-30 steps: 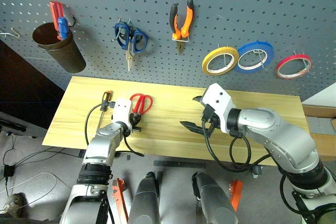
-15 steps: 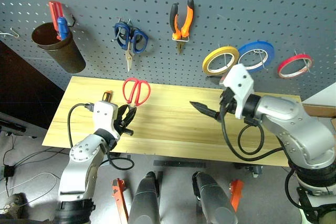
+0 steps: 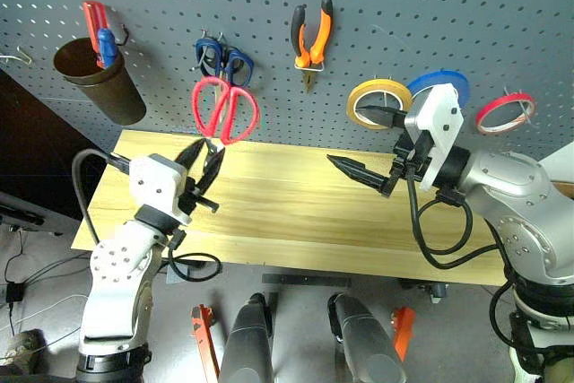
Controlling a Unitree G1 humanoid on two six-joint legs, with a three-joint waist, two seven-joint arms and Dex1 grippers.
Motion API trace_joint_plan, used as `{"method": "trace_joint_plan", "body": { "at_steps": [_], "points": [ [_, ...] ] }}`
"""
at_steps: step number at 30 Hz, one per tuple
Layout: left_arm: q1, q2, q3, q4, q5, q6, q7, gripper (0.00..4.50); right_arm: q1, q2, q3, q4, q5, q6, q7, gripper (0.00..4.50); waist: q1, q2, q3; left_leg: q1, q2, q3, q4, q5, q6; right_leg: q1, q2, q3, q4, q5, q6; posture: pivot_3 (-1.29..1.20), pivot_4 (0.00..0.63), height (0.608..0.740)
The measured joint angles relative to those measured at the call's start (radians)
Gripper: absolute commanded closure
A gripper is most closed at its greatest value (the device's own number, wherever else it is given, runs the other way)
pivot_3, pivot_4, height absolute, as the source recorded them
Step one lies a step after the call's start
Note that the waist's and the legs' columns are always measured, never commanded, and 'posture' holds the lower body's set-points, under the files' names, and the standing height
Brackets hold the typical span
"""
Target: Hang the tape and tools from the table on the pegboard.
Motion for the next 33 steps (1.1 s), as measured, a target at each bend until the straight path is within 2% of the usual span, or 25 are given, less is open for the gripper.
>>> {"method": "trace_joint_plan", "body": {
  "at_steps": [10, 23, 30, 31, 33],
  "points": [
    [-0.092, 0.0, 0.001, 0.016, 0.027, -0.025, 0.036, 3.43, -0.027, -0.001, 0.011, 0.048, -0.013, -0.054, 0.02, 0.0, 0.003, 0.0, -0.001, -0.001, 0.0, -0.001, 0.001, 0.0, 0.0, 0.0, 0.0, -0.002, 0.0, 0.0, 0.0, -0.08, 0.267, 0.74],
    [-0.206, 0.001, -0.04, 0.297, 0.053, -0.092, 0.016, 3.43, -0.055, 0.0, 0.025, 0.065, -0.043, -0.073, 0.033, 0.0, -0.001, 0.0, -0.001, -0.001, 0.0, -0.001, 0.002, 0.0, 0.0, 0.0, 0.0, -0.002, 0.002, 0.001, 0.0, -0.12, 0.283, 0.74],
    [-0.215, 0.009, -0.059, 0.331, 0.057, -0.129, -0.008, 3.43, -0.063, 0.009, 0.026, 0.065, -0.044, -0.073, 0.031, 0.0, -0.006, 0.0, -0.001, -0.001, 0.0, -0.002, 0.002, 0.0, 0.0, 0.0, 0.0, -0.003, 0.003, 0.001, -0.001, -0.12, 0.285, 0.74],
    [-0.212, 0.009, -0.06, 0.332, 0.057, -0.129, -0.008, 2.7, -0.063, 0.011, 0.028, 0.065, -0.044, -0.073, 0.031, 0.0, -0.006, 0.0, -0.001, -0.001, 0.0, -0.002, 0.002, 0.0, 0.0, 0.0, -0.001, -0.003, 0.003, 0.001, -0.001, -0.12, 0.287, 0.74],
    [-0.207, 0.009, -0.06, 0.336, 0.057, -0.129, -0.006, 2.13, -0.063, 0.016, 0.035, 0.065, -0.044, -0.073, 0.03, 0.0, -0.007, 0.0, -0.001, -0.001, 0.0, -0.002, 0.003, 0.0, 0.0, 0.0, -0.001, -0.003, 0.004, 0.001, -0.001, -0.12, 0.289, 0.74]
  ]
}}
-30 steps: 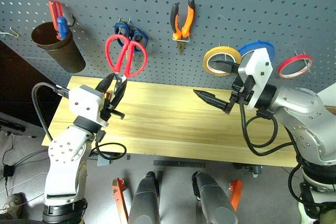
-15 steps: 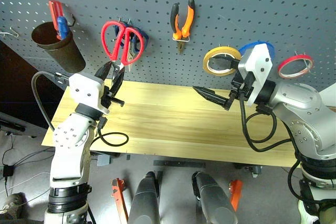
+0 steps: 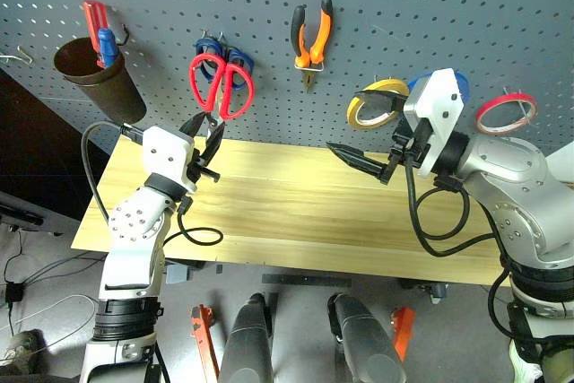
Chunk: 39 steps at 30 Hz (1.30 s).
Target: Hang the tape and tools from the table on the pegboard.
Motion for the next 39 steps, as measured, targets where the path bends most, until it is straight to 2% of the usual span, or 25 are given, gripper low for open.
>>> {"method": "trace_joint_plan", "body": {
  "at_steps": [5, 6, 7, 14, 19, 25, 28, 33, 39],
  "points": [
    [0.027, 0.0, 0.0, -0.001, 0.0, 0.007, 0.003, 0.38, 0.012, 0.034, 0.031, 0.001, -0.005, -0.007, -0.009, 0.0, -0.004, 0.0, 0.0, 0.0, 0.0, 0.0, 0.0, 0.0, 0.0, 0.0, 0.0, 0.0, 0.002, 0.0, 0.0, -0.11, 0.301, 0.74],
    [0.04, 0.001, 0.0, -0.001, 0.0, 0.012, 0.003, 0.1, 0.016, 0.043, 0.042, 0.003, -0.01, -0.014, -0.013, 0.0, -0.006, 0.0, 0.0, 0.0, 0.0, 0.0, 0.0, 0.0, 0.0, 0.0, 0.0, 0.0, 0.002, 0.0, 0.0, -0.1, 0.302, 0.74],
    [0.053, 0.004, 0.001, -0.001, 0.001, 0.02, 0.003, 0.04, 0.018, 0.056, 0.047, 0.006, -0.012, -0.019, -0.017, 0.0, -0.007, 0.0, 0.0, 0.0, 0.0, 0.0, 0.0, 0.0, 0.0, 0.0, 0.0, 0.0, 0.002, 0.0, 0.0, -0.1, 0.303, 0.74],
    [0.141, 0.033, 0.042, 0.04, -0.008, 0.166, 0.011, 0.04, 0.018, 0.146, 0.059, 0.013, -0.009, -0.037, -0.055, 0.0, -0.014, 0.0, 0.0, 0.002, 0.0, 0.0, 0.0, 0.001, 0.001, 0.0, 0.001, 0.0, 0.004, 0.0, 0.0, -0.08, 0.325, 0.74],
    [0.142, 0.058, 0.062, 0.095, -0.008, 0.379, 0.045, 0.04, 0.014, 0.162, 0.12, 0.017, -0.034, -0.024, -0.066, 0.0, -0.014, 0.0, 0.0, 0.002, 0.0, 0.0, 0.0, 0.001, 0.001, 0.0, 0.001, 0.0, 0.005, 0.0, 0.0, -0.09, 0.34, 0.74],
    [0.084, 0.067, 0.085, 0.226, -0.038, 0.62, 0.071, 0.04, -0.061, 0.251, 0.207, 0.115, -0.114, 0.143, -0.192, 0.0, -0.014, 0.0, 0.0, 0.003, 0.001, -0.001, 0.0, 0.001, 0.001, -0.001, 0.001, 0.0, 0.005, 0.0, 0.0, -0.12, 0.358, 0.74],
    [0.007, 0.077, 0.121, 0.316, -0.052, 0.636, 0.09, 0.04, -0.094, 0.333, 0.237, 0.148, -0.129, 0.198, -0.245, 0.0, -0.015, 0.0, 0.001, 0.002, 0.001, -0.001, 0.0, 0.001, 0.0, -0.001, 0.002, 0.0, 0.005, 0.0, 0.0, -0.12, 0.366, 0.74],
    [-0.087, 0.105, 0.17, 0.412, -0.071, 0.608, 0.109, 0.04, -0.103, 0.394, 0.296, 0.168, -0.168, 0.229, -0.286, 0.0, -0.014, 0.0, 0.001, 0.002, 0.001, 0.0, -0.001, 0.001, 0.0, -0.001, 0.0, 0.0, 0.004, 0.0, 0.0, -0.11, 0.379, 0.74],
    [-0.203, 0.145, 0.151, 0.622, -0.055, 0.576, 0.107, 0.04, -0.149, 0.442, 0.312, 0.206, -0.203, 0.236, -0.303, 0.0, -0.015, 0.001, 0.002, 0.002, 0.0, -0.001, -0.001, 0.001, 0.001, -0.001, 0.001, -0.001, 0.004, 0.0, 0.0, -0.1, 0.393, 0.74]
  ]
}}
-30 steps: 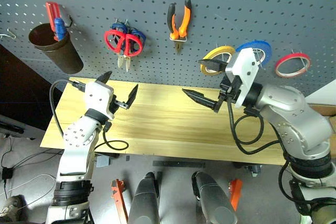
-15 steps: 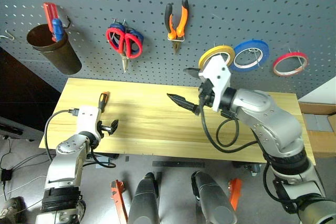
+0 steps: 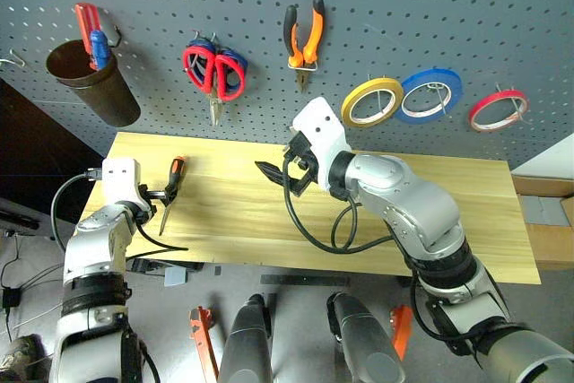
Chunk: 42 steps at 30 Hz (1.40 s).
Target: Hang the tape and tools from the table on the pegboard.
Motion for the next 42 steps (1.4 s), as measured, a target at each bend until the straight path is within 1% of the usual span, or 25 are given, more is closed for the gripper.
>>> {"method": "trace_joint_plan", "body": {
  "at_steps": [7, 11, 12, 14, 17, 23, 24, 27, 30, 33, 36, 37, 41, 42],
  "points": [
    [-0.149, 0.004, -0.068, 0.276, 0.044, -0.085, -0.038, 0.04, -0.026, 0.026, 0.017, 0.049, -0.033, -0.009, 0.003, 0.0, 0.001, 0.0, 0.003, -0.001, 0.0, 0.0, 0.0, 0.0, 0.0, -0.001, 0.0, -0.001, -0.001, 0.0, 0.0, -0.11, 0.403, 0.74],
    [-0.218, 0.004, -0.096, 0.38, 0.067, -0.141, -0.05, 0.04, -0.028, 0.034, 0.017, 0.051, -0.036, -0.01, 0.005, 0.0, 0.0, 0.0, 0.003, -0.001, 0.0, 0.0, -0.001, 0.0, 0.0, -0.001, 0.0, -0.001, -0.001, 0.0, 0.0, -0.12, 0.406, 0.74],
    [-0.228, 0.004, -0.099, 0.399, 0.07, -0.152, -0.056, 0.2, -0.028, 0.035, 0.017, 0.051, -0.036, -0.01, 0.005, 0.0, 0.0, 0.0, 0.003, -0.001, 0.0, 0.0, -0.001, 0.0, 0.0, -0.001, 0.0, -0.001, -0.001, 0.0, 0.0, -0.12, 0.407, 0.74],
    [-0.246, 0.005, -0.115, 0.433, 0.081, -0.181, -0.065, 0.58, -0.028, 0.036, 0.016, 0.051, -0.038, -0.01, 0.005, 0.0, 0.0, 0.0, 0.003, -0.001, 0.0, 0.0, -0.001, 0.0, 0.0, -0.001, 0.0, -0.001, -0.001, 0.0, 0.0, -0.12, 0.408, 0.74],
    [-0.253, 0.005, -0.119, 0.459, 0.088, -0.211, -0.075, 1.56, -0.028, 0.037, 0.015, 0.051, -0.039, -0.01, 0.005, 0.0, -0.001, 0.001, 0.004, -0.001, 0.0, 0.0, -0.001, 0.0, 0.0, -0.001, 0.001, 0.0, -0.001, 0.0, 0.0, -0.12, 0.408, 0.74],
    [-0.243, 0.017, -0.118, 0.465, 0.089, -0.226, -0.083, 3.75, -0.028, 0.038, 0.009, 0.051, -0.04, -0.012, 0.01, 0.0, -0.003, 0.001, 0.004, -0.001, 0.001, 0.0, -0.001, 0.0, 0.0, -0.002, 0.001, 0.0, -0.001, 0.0, 0.0, -0.12, 0.402, 0.74],
    [-0.232, 0.02, -0.117, 0.455, 0.087, -0.228, -0.084, 3.97, -0.028, 0.039, 0.008, 0.051, -0.04, -0.013, 0.012, 0.0, -0.003, 0.001, 0.004, -0.001, 0.001, 0.0, -0.002, 0.0, 0.0, -0.002, 0.001, 0.0, -0.001, 0.0, 0.0, -0.12, 0.401, 0.74],
    [-0.171, 0.023, -0.112, 0.387, 0.081, -0.243, -0.082, 3.97, -0.029, 0.04, -0.004, 0.051, -0.039, -0.014, 0.017, 0.0, -0.005, 0.001, 0.004, -0.001, 0.001, 0.001, -0.002, 0.0, 0.0, -0.002, 0.001, 0.001, -0.002, 0.0, 0.0, -0.12, 0.397, 0.74],
    [-0.07, 0.019, -0.078, 0.261, 0.061, -0.254, -0.064, 3.97, -0.029, 0.037, -0.02, 0.051, -0.037, -0.015, 0.027, 0.0, -0.005, 0.001, 0.004, -0.001, 0.002, 0.001, -0.002, 0.0, 0.0, -0.002, 0.0, 0.001, -0.002, 0.0, 0.0, -0.11, 0.39, 0.74],
    [0.06, -0.006, -0.04, 0.07, 0.046, -0.29, -0.029, 3.97, -0.029, 0.025, -0.031, 0.05, -0.032, -0.023, 0.038, 0.0, -0.003, 0.001, 0.004, -0.002, 0.003, 0.001, -0.002, 0.0, 0.0, -0.003, -0.004, 0.002, -0.003, 0.0, 0.0, -0.11, 0.379, 0.74],
    [0.231, -0.071, -0.003, -0.207, 0.019, -0.359, 0.007, 3.97, -0.023, -0.001, -0.055, 0.03, -0.024, -0.051, 0.072, 0.0, -0.001, 0.001, 0.004, -0.003, 0.004, 0.001, -0.003, 0.0, 0.0, -0.003, -0.008, 0.002, -0.005, 0.0, 0.0, -0.09, 0.364, 0.74],
    [0.268, -0.082, 0.003, -0.271, 0.014, -0.371, 0.011, 3.97, -0.022, -0.013, -0.061, 0.027, -0.023, -0.064, 0.08, 0.0, 0.001, 0.0, 0.003, -0.004, 0.003, 0.001, -0.003, 0.0, 0.0, -0.002, -0.008, 0.002, -0.005, 0.0, 0.0, -0.08, 0.357, 0.74],
    [0.457, -0.119, 0.022, -0.589, 0.001, -0.413, 0.024, 3.97, 0.003, -0.067, -0.07, -0.019, 0.014, -0.139, 0.17, 0.0, 0.003, 0.0, 0.003, -0.005, 0.002, 0.0, -0.004, 0.0, 0.0, -0.001, -0.01, 0.001, -0.009, 0.0, 0.0, -0.06, 0.34, 0.74],
    [0.478, -0.123, 0.022, -0.633, 0.004, -0.418, 0.028, 3.97, 0.005, -0.076, -0.079, -0.024, 0.025, -0.149, 0.19, 0.0, 0.005, 0.0, 0.003, -0.005, 0.002, 0.0, -0.004, 0.0, 0.0, -0.001, -0.01, 0.0, -0.009, 0.0, 0.0, -0.05, 0.337, 0.74]
  ]
}}
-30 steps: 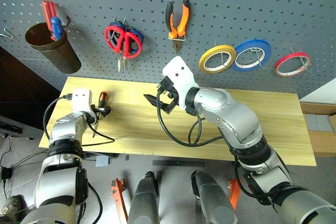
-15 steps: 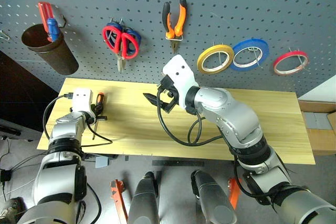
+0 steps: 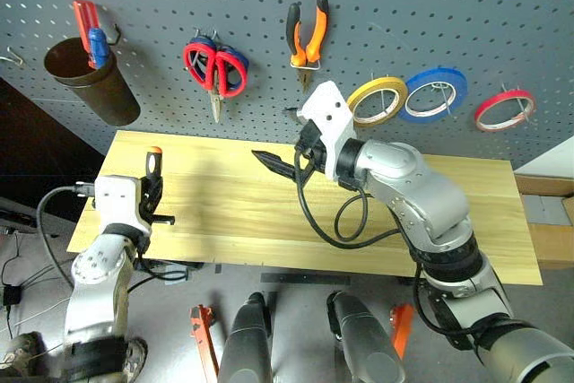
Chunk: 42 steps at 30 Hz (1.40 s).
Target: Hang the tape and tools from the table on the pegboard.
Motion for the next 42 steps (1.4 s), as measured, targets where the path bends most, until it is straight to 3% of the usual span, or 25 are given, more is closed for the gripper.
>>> {"method": "trace_joint_plan", "body": {
  "at_steps": [5, 13, 24, 33, 42],
  "points": [
    [-0.009, 0.001, 0.004, -0.167, 0.018, -0.001, 0.035, 3.97, 0.006, -0.072, -0.05, -0.033, 0.093, 0.0, 0.117, 0.0, 0.014, 0.0, 0.0, -0.001, -0.002, -0.002, 0.001, 0.0, 0.0, 0.001, 0.004, -0.003, 0.0, 0.0, 0.001, -0.03, 0.318, 0.74],
    [-0.323, 0.094, 0.049, -0.192, 0.019, -0.009, 0.067, 3.97, -0.017, -0.101, -0.069, -0.025, 0.112, -0.022, 0.162, 0.0, 0.022, -0.001, -0.001, -0.004, -0.002, -0.006, 0.0, 0.0, 0.0, 0.001, 0.007, -0.01, -0.005, 0.002, 0.0, -0.04, 0.299, 0.74],
    [-0.692, 0.192, 0.109, 0.063, -0.02, -0.055, 0.086, 3.97, -0.02, -0.094, -0.07, -0.009, 0.11, -0.049, 0.158, 0.0, 0.022, -0.002, -0.002, -0.005, -0.002, -0.007, 0.001, 0.003, -0.005, 0.001, 0.005, -0.015, -0.005, 0.002, 0.0, -0.05, 0.273, 0.74],
    [-0.775, 0.204, 0.098, 0.278, -0.013, -0.198, 0.085, 3.97, -0.021, -0.092, -0.068, -0.005, 0.102, -0.063, 0.144, 0.0, 0.022, -0.003, -0.003, -0.005, -0.002, -0.007, 0.002, 0.004, -0.007, 0.001, 0.005, -0.016, -0.004, 0.002, -0.001, -0.06, 0.274, 0.74],
    [-0.812, 0.144, 0.038, 0.428, 0.017, -0.324, 0.094, 3.97, -0.021, -0.091, -0.063, -0.005, 0.102, -0.064, 0.143, 0.0, 0.021, -0.004, -0.003, -0.005, -0.002, -0.007, 0.003, 0.004, -0.007, 0.0, 0.005, -0.016, -0.003, 0.002, -0.001, -0.08, 0.283, 0.74]
  ]
}}
